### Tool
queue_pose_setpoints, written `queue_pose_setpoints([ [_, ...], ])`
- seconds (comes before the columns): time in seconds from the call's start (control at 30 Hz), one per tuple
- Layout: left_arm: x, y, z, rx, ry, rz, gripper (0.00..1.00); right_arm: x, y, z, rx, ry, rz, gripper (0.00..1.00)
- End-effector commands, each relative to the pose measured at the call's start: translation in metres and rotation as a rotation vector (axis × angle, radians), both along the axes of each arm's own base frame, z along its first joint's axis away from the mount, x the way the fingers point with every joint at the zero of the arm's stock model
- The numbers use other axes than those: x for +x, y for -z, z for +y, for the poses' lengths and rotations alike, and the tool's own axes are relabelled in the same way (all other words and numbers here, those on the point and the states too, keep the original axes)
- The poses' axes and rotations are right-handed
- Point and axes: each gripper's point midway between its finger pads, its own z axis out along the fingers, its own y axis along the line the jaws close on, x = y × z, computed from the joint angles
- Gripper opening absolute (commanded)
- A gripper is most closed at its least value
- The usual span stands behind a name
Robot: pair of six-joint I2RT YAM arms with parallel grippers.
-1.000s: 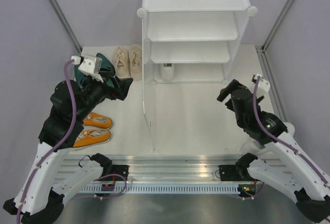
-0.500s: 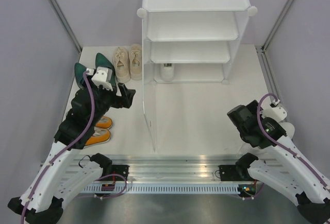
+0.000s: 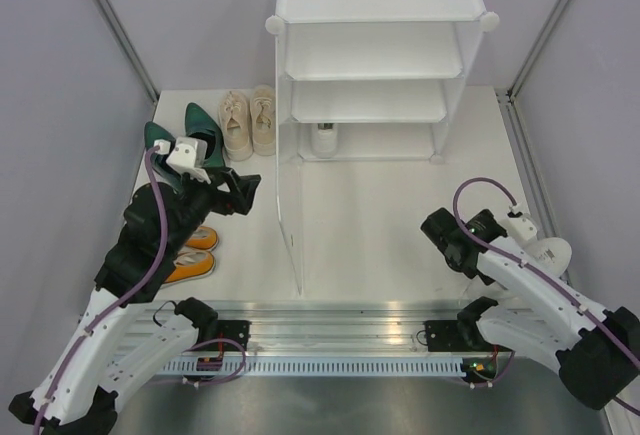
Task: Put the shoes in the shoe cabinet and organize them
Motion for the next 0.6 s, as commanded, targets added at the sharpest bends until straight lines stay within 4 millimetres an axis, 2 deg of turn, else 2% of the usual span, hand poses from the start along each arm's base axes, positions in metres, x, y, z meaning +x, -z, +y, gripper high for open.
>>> queue_pose_setpoints([
  [0.0, -0.003, -0.014, -0.003, -0.049, 0.003, -0.039, 0.90, -0.014, 0.010, -0.020, -0.077, 0.070, 0.075, 0.87],
  [0.23, -0.010, -0.013, -0.015, -0.033, 0.053, -0.046, 0.90, -0.017, 0.017, -0.033, -0.081, 0.132, 0.125, 0.87],
  [0.33, -0.012, -0.013, -0.016, -0.027, 0.059, -0.051, 0.91, -0.008, 0.023, -0.032, -0.055, 0.114, 0.110, 0.91],
  [0.4, -0.013, -0.012, -0.018, -0.025, 0.065, -0.050, 0.91, -0.009, 0.034, -0.033, -0.040, 0.108, 0.151, 0.92],
  [0.5, -0.014, -0.012, -0.022, -0.024, 0.082, -0.047, 0.91, -0.001, 0.042, -0.025, 0.009, 0.092, 0.155, 0.93],
  [0.53, -0.014, -0.011, -0.022, -0.021, 0.084, -0.045, 0.91, 0.007, 0.048, -0.019, 0.045, 0.088, 0.132, 0.93],
  [0.57, -0.014, -0.011, -0.023, -0.021, 0.085, -0.045, 0.91, 0.002, 0.058, -0.020, 0.047, 0.089, 0.154, 0.93],
])
